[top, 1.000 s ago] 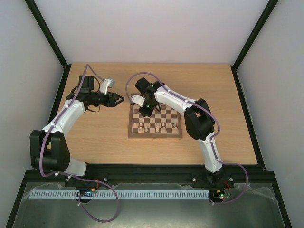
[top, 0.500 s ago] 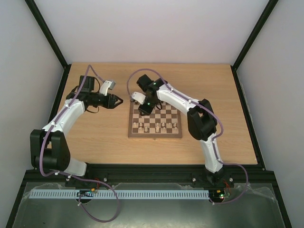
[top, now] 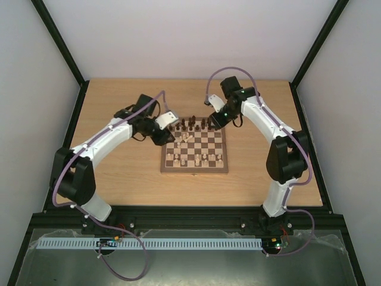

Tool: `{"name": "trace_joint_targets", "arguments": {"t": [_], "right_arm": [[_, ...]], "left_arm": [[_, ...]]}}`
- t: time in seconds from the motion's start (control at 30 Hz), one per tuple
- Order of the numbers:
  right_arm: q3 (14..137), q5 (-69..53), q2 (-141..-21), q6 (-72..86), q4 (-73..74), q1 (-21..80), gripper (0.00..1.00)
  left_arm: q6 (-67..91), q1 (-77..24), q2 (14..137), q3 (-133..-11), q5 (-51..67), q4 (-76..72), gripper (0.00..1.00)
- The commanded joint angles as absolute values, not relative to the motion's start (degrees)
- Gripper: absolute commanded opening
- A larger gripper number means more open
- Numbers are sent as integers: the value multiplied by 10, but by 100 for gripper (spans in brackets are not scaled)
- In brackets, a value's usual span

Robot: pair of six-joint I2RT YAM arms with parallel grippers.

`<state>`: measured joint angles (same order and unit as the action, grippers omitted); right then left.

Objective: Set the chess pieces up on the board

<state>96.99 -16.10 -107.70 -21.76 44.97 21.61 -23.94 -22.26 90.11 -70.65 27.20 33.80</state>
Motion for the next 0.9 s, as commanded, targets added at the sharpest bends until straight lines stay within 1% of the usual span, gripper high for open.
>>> {"name": "trace_joint_targets", "arguments": {"t": [0.0,0.23,0.53,0.73,0.87], "right_arm": [[917,-150,-1025,-212,457,212,35],[861,-121,-984,-218,450,211,36],[862,-120,-987,-221,449,210,36],[859,-120,-991,-220,448,210,36],[855,-119,-992,-219,447,210,36]], "left_arm": [[-265,-261,945,-736,213,366,46],[-209,-283,1050,-820,193,423,45],[-201,-327,1089,-833,161,419,46],[-189,-340,1101,-834,107,407,44],[-186,-341,1114,-845,100,411,43]]}}
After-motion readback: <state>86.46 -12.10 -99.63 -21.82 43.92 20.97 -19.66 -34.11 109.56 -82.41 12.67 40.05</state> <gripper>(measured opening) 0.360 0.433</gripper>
